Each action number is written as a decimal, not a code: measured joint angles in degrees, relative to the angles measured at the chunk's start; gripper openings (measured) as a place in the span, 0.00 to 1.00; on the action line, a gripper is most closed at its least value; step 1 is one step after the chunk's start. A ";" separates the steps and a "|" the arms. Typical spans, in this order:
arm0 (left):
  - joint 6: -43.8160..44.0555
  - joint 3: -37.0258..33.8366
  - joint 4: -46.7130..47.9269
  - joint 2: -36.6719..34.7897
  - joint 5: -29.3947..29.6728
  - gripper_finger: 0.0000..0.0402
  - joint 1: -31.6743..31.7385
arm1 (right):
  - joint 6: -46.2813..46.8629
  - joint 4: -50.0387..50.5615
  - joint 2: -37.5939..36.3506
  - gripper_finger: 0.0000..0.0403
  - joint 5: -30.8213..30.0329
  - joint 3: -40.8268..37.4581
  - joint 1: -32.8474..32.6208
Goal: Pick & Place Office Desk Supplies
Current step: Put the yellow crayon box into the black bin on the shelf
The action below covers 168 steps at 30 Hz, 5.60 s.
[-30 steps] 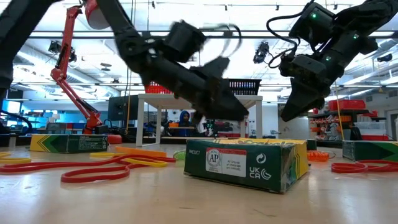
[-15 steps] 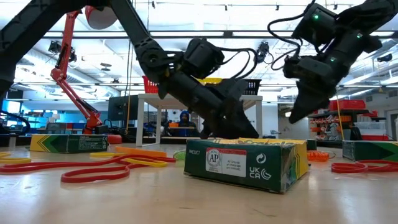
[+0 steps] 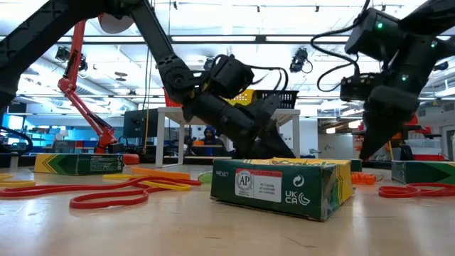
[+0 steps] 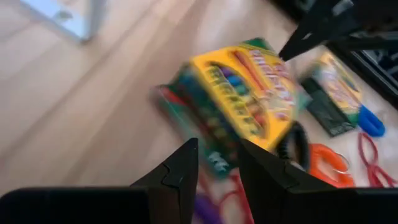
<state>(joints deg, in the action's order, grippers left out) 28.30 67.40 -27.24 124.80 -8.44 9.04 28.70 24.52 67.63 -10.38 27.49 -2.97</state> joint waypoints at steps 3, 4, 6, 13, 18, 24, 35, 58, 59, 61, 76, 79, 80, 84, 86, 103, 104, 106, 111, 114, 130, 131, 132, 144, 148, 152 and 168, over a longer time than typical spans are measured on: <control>2.33 0.10 -0.76 0.34 -1.49 0.30 1.06 | -1.72 -2.00 1.27 0.03 -0.40 -0.03 0.03; 2.31 0.10 -1.07 0.42 -1.93 0.30 1.23 | -1.97 -2.39 1.54 0.03 -0.41 -0.03 -0.02; 2.57 0.10 -1.29 0.42 -2.83 0.30 1.23 | -2.24 -3.23 1.95 0.02 -0.39 -0.03 -0.02; 3.03 0.15 -0.02 0.45 -2.93 0.30 1.10 | -3.71 -4.96 2.78 0.02 -1.22 -0.03 0.05; 2.76 -0.01 2.51 -0.75 -1.48 0.30 1.10 | -3.68 -4.92 2.76 0.03 -1.15 -0.03 -0.01; 1.37 -0.07 6.80 -2.53 1.06 0.30 1.18 | -3.68 -4.73 2.83 0.03 -0.80 -0.07 -0.02; 1.35 -0.18 6.84 -3.24 -0.72 0.30 1.86 | -3.90 -5.10 2.83 0.03 -1.00 -0.07 -0.02; 0.59 -0.01 8.33 -4.12 2.08 0.30 0.31 | -5.21 -6.67 2.78 0.04 -1.02 -0.07 -0.02; 0.79 -0.01 8.90 -4.12 2.36 0.30 0.30 | -5.21 -6.67 2.78 0.04 -1.02 -0.07 -0.02; 0.89 -0.01 9.63 -4.12 3.04 0.30 0.26 | -5.21 -6.65 2.78 0.04 -1.02 -0.07 -0.02; 1.06 0.04 11.01 -4.08 2.03 0.30 1.32 | -5.65 -6.62 2.78 0.04 -1.00 -0.07 -0.02; 1.04 0.04 11.17 -3.90 0.91 0.30 1.47 | -5.95 -6.63 2.78 0.04 -1.00 -0.07 -0.01; 1.05 0.04 11.19 -3.90 0.89 0.30 1.47 | -6.09 -6.63 2.78 0.04 -1.00 -0.07 -0.02; 1.04 0.04 10.75 -3.84 0.36 0.30 1.47 | -6.13 -7.21 2.78 0.04 -1.00 -0.07 0.00; 1.00 0.04 10.70 -3.83 -0.54 0.30 1.50 | -6.15 -7.98 2.78 0.04 -0.98 -0.07 -0.02; 0.78 -0.09 9.79 -4.12 -2.18 0.30 1.14 | -6.29 -7.20 2.76 0.04 1.67 -0.03 -0.02; 0.72 -0.09 10.70 -4.12 -0.61 0.31 1.10 | -6.30 -7.21 2.76 0.04 1.65 -0.03 -0.02; 0.64 -0.09 11.20 -4.14 1.29 0.33 1.05 | -6.50 -7.22 2.76 0.04 1.64 -0.03 -0.02; 0.85 -0.09 10.74 -4.17 -1.27 0.42 1.12 | -6.50 -7.32 2.76 0.04 1.64 -0.03 -0.02; 1.07 -0.09 10.64 -4.10 -2.17 0.47 1.10 | -6.80 -7.65 2.76 0.04 1.62 -0.03 -0.02; 1.44 -0.07 10.37 -4.03 -4.12 0.47 1.10 | -8.17 -8.41 8.10 0.04 2.47 -0.03 -0.02; 1.42 -0.07 10.35 -4.03 -4.13 0.47 1.10 | -8.19 -8.84 8.69 0.04 2.45 -0.03 -0.02; 1.28 -0.07 10.35 -4.01 -4.23 0.47 1.10 | -8.21 -9.25 9.17 0.04 2.43 -0.03 -0.02; 0.76 -0.05 9.05 -3.97 -6.68 0.47 1.16 | -10.62 -15.15 11.46 0.04 1.34 -0.07 0.47; 0.64 -0.01 7.49 -3.93 -7.16 0.47 1.13 | -10.59 -15.41 11.46 0.04 0.93 -0.09 0.49; 0.04 -0.01 6.18 -3.93 -8.08 0.47 1.18 | -10.59 -15.36 11.46 0.04 1.07 -0.09 0.46; -0.29 -0.02 3.20 -4.17 -10.22 0.40 0.33 | -10.57 -15.06 11.46 0.04 0.94 -0.16 0.31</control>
<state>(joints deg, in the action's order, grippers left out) 28.01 67.38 -24.04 120.64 -18.66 9.36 18.13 9.45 79.09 -9.43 27.33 -2.66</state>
